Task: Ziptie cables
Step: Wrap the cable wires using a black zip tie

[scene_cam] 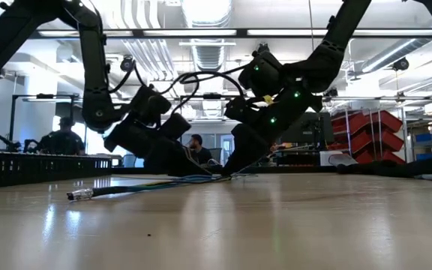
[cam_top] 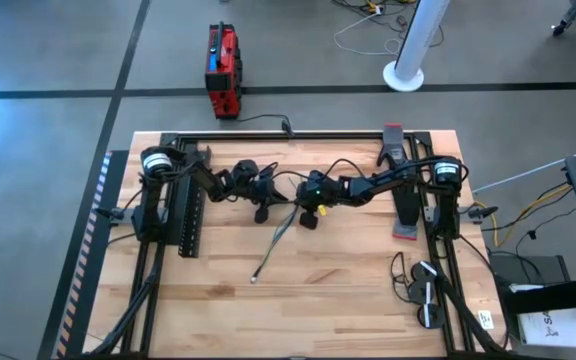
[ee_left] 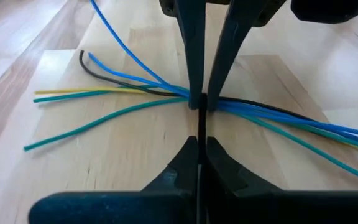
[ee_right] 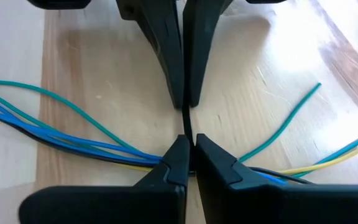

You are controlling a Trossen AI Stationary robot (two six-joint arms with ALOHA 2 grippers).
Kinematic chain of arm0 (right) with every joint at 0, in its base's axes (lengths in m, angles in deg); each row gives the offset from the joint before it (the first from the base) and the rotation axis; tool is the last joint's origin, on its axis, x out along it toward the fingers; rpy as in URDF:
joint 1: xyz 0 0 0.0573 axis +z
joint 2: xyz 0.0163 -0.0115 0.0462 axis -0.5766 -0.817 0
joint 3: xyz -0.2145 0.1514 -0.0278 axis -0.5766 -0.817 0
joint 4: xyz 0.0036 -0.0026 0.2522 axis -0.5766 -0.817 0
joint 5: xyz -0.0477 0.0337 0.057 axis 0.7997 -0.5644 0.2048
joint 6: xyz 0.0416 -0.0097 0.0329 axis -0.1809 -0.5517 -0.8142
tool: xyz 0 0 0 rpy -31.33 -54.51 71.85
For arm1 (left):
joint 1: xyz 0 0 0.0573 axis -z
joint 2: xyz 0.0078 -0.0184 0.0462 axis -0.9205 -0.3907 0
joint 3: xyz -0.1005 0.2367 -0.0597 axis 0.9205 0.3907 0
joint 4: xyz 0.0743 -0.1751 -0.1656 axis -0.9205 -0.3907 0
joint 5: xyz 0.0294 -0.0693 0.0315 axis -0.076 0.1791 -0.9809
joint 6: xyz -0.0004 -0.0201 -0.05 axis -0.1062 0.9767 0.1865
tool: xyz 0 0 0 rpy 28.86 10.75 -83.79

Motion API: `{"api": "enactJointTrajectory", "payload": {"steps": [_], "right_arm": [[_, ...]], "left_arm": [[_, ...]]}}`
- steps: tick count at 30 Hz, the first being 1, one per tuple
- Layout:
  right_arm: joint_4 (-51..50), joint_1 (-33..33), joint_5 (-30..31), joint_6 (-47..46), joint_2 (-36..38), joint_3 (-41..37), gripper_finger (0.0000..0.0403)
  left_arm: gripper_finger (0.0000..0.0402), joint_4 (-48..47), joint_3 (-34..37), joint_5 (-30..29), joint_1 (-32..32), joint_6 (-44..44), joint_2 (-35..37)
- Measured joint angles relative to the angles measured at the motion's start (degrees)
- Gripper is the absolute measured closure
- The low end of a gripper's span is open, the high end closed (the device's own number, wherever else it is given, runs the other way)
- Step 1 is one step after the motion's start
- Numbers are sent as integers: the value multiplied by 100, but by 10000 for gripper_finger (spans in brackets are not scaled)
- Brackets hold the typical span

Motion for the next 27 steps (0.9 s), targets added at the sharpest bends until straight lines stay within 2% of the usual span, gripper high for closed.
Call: {"api": "enactJointTrajectory", "payload": {"steps": [27], "right_arm": [[-90,53,-43,52,233,60,400]], "left_arm": [[402,37,127,-4,0,-92,-4]]}}
